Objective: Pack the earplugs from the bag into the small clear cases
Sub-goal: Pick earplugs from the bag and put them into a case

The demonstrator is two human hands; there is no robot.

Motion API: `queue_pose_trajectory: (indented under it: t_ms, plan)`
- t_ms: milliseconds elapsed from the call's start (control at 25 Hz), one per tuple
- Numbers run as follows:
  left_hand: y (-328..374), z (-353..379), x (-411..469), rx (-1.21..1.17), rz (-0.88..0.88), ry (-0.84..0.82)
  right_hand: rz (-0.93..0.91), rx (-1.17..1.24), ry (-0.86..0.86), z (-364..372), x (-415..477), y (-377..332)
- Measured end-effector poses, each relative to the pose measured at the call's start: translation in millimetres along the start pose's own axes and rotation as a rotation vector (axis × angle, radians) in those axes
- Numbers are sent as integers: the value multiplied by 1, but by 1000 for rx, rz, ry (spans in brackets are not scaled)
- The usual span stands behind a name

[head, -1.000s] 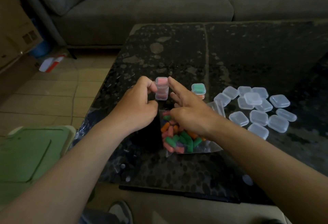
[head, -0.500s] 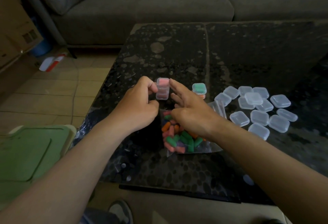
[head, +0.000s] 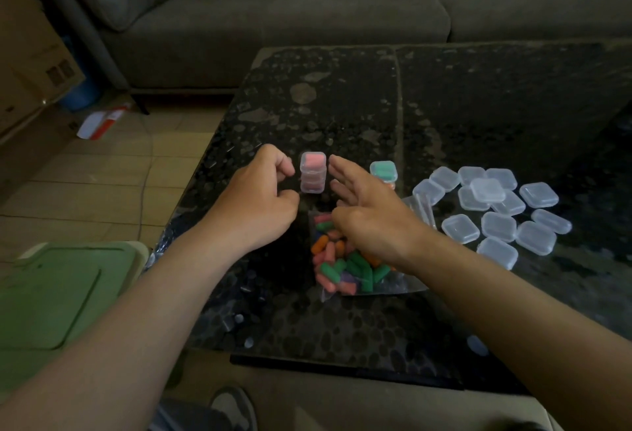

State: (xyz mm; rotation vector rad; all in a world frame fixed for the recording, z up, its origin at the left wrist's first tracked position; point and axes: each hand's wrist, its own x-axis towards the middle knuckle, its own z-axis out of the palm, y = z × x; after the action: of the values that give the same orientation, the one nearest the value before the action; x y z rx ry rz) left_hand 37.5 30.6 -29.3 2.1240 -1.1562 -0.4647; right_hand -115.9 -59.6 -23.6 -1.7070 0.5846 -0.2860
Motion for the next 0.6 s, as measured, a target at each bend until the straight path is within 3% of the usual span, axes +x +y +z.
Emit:
queue_pose_trajectory:
  t_ms: [160,320,440,600]
  plan:
    - [6,-4,-8,52,41,74,-36,-13,89,-5,-6,-3]
    - [16,-6,-18,48,84,122,-70,-170,290,-9,-11,-7]
    - [27,2,-25,41,154,116,-79,-324,350,-20,-22,-5]
    - [43,23,-31,74,276,61,-67,-339,455,-48,-45,-3]
